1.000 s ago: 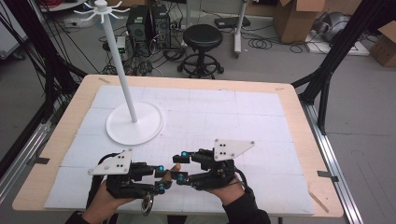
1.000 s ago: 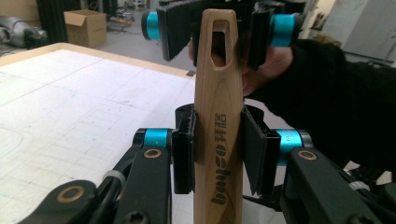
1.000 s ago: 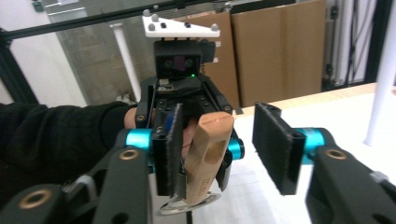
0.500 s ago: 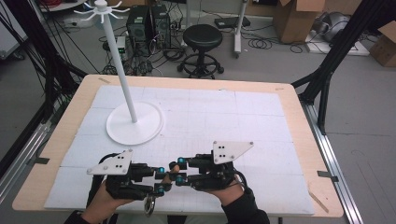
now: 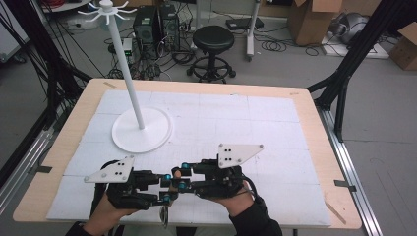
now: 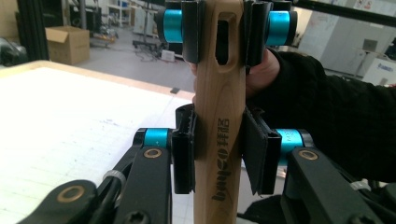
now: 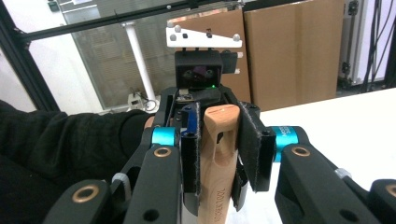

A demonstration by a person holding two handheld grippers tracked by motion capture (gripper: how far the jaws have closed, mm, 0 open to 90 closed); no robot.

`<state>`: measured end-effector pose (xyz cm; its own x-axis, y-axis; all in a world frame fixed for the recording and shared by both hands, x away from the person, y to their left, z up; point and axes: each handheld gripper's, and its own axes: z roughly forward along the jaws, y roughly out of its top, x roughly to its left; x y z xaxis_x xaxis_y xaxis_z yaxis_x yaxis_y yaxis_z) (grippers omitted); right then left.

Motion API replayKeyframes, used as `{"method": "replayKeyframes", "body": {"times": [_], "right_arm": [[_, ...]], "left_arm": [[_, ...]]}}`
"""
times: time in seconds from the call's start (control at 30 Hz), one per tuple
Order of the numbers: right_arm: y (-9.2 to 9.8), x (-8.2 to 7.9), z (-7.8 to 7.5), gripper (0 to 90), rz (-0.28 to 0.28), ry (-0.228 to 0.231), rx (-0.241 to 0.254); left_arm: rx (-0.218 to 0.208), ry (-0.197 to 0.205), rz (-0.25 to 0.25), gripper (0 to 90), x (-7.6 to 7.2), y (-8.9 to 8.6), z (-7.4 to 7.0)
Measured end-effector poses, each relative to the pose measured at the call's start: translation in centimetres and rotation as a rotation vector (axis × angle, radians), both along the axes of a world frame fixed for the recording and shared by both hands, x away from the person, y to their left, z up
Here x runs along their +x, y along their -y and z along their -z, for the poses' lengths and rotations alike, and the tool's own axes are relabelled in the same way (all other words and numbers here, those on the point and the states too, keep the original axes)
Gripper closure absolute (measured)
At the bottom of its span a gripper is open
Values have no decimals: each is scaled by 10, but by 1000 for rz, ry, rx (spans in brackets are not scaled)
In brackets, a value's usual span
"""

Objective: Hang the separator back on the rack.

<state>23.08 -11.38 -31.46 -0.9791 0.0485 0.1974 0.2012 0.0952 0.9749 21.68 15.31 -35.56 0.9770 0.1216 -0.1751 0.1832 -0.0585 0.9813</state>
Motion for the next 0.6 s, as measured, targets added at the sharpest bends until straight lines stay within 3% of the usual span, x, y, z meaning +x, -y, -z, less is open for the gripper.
{"method": "replayKeyframes", "body": {"times": [0.07,0.17,0.3,0.6], "right_arm": [[-1,0,-5,719,25,7,-6],[-1,1,-11,720,70,12,-27],[-2,2,-20,721,132,15,-54],[-5,1,-43,721,232,12,-49]], "left_arm": [[11,0,-40,500,0,1,1],[26,13,-65,432,-1,4,2],[46,24,-105,390,-1,5,2],[78,28,-150,390,-2,9,4]]}}
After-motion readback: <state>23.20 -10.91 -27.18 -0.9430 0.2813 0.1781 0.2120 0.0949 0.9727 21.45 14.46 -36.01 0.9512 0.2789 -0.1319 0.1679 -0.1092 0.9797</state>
